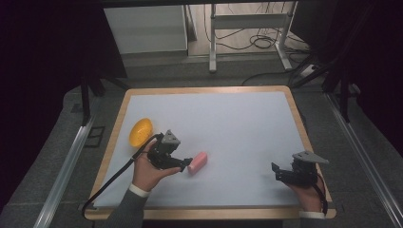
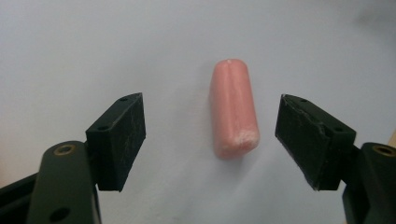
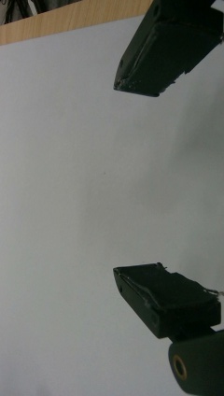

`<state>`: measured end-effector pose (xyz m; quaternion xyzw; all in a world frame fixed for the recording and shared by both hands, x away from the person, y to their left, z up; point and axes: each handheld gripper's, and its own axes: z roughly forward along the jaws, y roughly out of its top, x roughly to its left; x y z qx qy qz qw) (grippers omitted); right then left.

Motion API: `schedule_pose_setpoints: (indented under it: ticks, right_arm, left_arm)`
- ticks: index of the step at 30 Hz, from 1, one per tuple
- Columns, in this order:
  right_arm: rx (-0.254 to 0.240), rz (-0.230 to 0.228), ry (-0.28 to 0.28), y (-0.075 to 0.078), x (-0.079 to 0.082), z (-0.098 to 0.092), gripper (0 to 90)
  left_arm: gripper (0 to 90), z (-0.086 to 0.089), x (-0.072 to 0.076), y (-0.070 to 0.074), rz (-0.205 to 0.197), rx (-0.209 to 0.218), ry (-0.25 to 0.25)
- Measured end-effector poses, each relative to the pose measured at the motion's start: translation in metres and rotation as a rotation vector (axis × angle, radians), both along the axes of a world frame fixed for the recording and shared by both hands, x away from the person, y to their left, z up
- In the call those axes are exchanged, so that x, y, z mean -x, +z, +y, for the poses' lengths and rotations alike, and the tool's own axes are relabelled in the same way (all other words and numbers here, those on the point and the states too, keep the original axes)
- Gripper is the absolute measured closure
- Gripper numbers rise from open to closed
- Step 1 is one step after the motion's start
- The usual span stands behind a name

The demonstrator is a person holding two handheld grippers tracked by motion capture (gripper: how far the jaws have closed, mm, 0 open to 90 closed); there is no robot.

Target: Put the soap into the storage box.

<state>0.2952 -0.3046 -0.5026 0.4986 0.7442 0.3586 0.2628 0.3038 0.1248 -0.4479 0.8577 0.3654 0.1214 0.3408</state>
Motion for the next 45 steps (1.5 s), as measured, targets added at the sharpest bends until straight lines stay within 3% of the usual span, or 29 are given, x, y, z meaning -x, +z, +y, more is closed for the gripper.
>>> schedule_pose_setpoints:
  ticks: [5, 15, 21, 35, 45]
  right_arm:
    - [-0.003, -0.001, 0.000, 0.001, 0.000, -0.001, 9.2]
    - [0.003, 0.006, 0.002, -0.001, -0.001, 0.001, 9.1]
    - [0.005, 0.009, 0.001, -0.002, -0.001, 0.002, 9.2]
    - [0.009, 0.011, -0.003, -0.003, -0.001, 0.001, 9.2]
    - [0.013, 0.019, -0.007, -0.004, -0.002, 0.000, 9.1]
  left_arm:
    - [24.8, -0.006, -0.003, -0.002, 0.006, -0.019, -0.005]
    - [24.9, -0.020, -0.010, -0.016, 0.065, -0.031, -0.025]
    - [24.6, -0.033, -0.012, -0.017, 0.066, -0.056, -0.054]
    - [26.3, -0.044, -0.027, -0.039, 0.111, -0.078, -0.040]
    - [36.2, -0.050, -0.035, -0.052, 0.155, -0.101, -0.018]
